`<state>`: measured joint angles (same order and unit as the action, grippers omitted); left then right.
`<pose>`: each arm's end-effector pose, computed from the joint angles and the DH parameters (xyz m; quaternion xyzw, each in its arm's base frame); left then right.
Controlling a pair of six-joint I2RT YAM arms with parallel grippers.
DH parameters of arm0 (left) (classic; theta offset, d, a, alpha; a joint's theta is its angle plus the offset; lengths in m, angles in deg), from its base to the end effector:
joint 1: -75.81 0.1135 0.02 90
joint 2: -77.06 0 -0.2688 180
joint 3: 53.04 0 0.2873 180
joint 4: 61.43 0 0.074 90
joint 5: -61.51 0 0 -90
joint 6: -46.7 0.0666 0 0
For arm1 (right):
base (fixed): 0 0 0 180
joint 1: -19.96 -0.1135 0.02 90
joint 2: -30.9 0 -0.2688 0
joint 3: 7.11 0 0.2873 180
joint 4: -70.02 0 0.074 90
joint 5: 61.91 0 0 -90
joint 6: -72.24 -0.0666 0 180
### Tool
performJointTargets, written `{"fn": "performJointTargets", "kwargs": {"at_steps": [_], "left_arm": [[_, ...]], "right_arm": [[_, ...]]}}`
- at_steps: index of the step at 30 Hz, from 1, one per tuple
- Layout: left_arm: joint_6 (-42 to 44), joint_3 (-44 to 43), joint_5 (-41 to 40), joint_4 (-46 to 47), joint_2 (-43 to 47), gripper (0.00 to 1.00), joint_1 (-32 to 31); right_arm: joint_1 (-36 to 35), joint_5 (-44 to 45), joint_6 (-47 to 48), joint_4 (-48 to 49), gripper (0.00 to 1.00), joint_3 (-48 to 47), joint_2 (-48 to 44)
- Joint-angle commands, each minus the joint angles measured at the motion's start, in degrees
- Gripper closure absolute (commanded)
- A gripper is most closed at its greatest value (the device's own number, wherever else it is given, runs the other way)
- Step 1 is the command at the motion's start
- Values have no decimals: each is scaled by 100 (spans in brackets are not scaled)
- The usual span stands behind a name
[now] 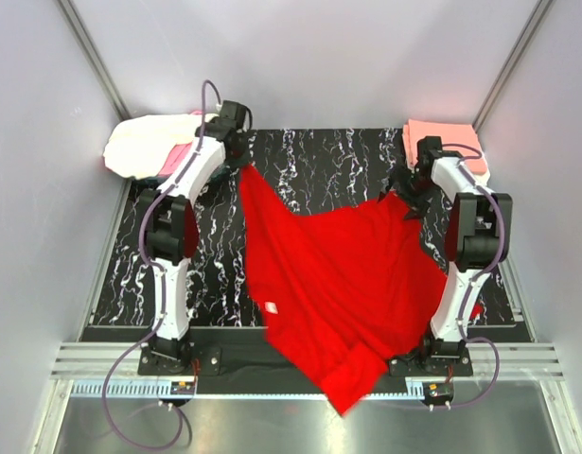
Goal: Fold and stack the t-shirts
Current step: Flatten the tshirt out
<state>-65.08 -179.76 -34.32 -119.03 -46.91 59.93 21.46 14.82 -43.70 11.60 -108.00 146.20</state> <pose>0.5192 -0.1407 0.2355 -0.0643 0.9500 -0.0514 0.3011 0.4544 0.0034 0.1524 0.2162 0.9582 0.1430 0.1207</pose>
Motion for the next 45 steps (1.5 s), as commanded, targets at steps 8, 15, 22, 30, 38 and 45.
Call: {"fn": "performJointTargets", "kwargs": {"at_steps": [8,15,22,30,38,45], "left_arm": [[385,-2666,309,568,-1649,98,489],[648,-3071,1057,976,-1378,5,253],[658,-1578,250,319,687,1,-336],[-299,3016,-77,-88,3815,5,-1513],[-1267,6683,503,1291,5506,6,-1866],[-1118,6653,750,1917,4382,6,-1525]], "right_arm": [[-27,-26,-184,-443,0,-2181,1397],[-27,150,-281,-391,0,-2411,1636],[-35,325,-395,146,0,-1016,285],[-123,450,-746,628,0,1155,-1667],[-976,-305,-764,1077,0,1941,-1863],[-1020,-465,-361,850,0,844,-625]]}}
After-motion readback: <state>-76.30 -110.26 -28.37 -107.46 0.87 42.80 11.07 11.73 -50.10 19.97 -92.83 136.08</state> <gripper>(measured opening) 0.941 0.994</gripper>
